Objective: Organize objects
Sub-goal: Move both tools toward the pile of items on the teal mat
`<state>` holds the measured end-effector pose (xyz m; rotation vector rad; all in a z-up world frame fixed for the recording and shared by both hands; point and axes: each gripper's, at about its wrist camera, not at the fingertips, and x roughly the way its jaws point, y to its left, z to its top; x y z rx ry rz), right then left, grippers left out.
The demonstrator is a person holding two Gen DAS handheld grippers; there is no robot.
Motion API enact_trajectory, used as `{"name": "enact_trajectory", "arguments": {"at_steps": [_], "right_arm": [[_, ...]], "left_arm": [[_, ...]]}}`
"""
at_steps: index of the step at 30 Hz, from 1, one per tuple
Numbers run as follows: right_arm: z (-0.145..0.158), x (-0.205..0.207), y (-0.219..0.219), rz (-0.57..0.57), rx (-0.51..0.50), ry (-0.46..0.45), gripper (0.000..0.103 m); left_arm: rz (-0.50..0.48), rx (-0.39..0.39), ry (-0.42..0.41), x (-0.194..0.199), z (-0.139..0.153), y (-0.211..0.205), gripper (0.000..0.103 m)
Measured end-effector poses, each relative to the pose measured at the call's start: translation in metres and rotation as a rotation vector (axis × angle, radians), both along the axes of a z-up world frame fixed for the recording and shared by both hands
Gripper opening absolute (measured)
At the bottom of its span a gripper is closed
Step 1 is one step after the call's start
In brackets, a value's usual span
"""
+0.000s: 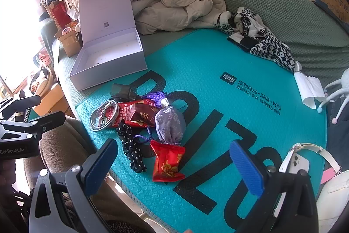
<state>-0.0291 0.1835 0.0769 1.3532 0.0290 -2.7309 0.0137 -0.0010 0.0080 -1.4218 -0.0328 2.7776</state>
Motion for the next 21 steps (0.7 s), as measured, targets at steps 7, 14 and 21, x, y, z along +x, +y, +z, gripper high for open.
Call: {"name": "enact_trajectory", "arguments": {"at_steps": [7, 14, 21], "right_arm": [[0.0011, 0.0009, 0.0002, 0.001, 0.003, 0.002, 0.102], [0.0029, 0.0026, -0.0009, 0.006, 0.005, 0.008, 0.102], [0.003, 0.0032, -0.0004, 0.005, 0.003, 0.007, 0.102]], "left_arm": [[-0.011, 0.004, 0.0, 0.002, 0.0023, 0.002, 0.094], [-0.01, 0.003, 0.003, 0.0031, 0.0045, 0.0019, 0.094], [-0.01, 0.004, 0.001, 0.0029, 0.004, 0.0018, 0.094]]}}
